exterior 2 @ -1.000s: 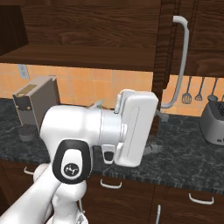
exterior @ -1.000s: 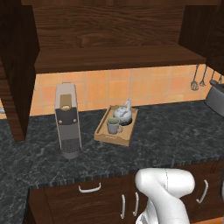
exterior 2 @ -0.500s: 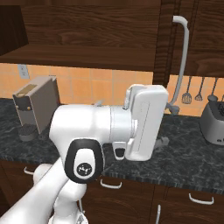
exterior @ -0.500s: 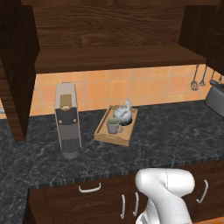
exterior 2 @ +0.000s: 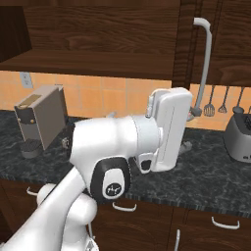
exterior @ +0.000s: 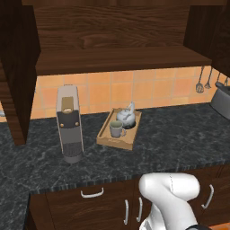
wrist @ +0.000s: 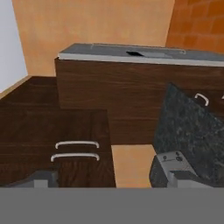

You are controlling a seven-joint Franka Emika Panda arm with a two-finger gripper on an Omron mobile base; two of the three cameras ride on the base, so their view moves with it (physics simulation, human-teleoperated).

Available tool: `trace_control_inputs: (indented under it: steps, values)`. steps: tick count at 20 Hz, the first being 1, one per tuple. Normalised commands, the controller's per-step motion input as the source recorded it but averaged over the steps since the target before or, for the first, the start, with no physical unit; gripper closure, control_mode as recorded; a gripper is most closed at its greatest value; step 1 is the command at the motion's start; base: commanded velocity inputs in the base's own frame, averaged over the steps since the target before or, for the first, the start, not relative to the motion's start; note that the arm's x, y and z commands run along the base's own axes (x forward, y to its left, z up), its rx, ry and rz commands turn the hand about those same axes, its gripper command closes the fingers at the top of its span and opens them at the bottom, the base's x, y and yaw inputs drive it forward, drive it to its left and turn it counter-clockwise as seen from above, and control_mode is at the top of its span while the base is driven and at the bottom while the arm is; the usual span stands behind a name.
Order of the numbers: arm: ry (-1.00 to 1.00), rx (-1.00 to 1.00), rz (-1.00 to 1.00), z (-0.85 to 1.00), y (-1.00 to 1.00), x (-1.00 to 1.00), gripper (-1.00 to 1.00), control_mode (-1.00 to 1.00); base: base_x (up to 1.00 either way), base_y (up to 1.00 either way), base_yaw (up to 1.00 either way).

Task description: Pick the kettle from the counter and place it on the tray. Then pick the mug from the cabinet and place it on the tray. Then close the cabinet doors.

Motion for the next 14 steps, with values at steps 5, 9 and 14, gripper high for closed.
trace_control_inputs:
  steps: [5,9,14]
  values:
    - [0.00,-0.05,0.30,0.10,0.01,0.25,-1.00,-1.00,0.00,0.00,0.00]
    - [0.00,-0.10,0.31,0.09,0.11,0.12,-1.00,-1.00,0.00,0.00,0.00]
    - [0.00,-0.22,0.29,0.10,0.38,0.00,-1.00,-1.00,0.00,0.00,0.00]
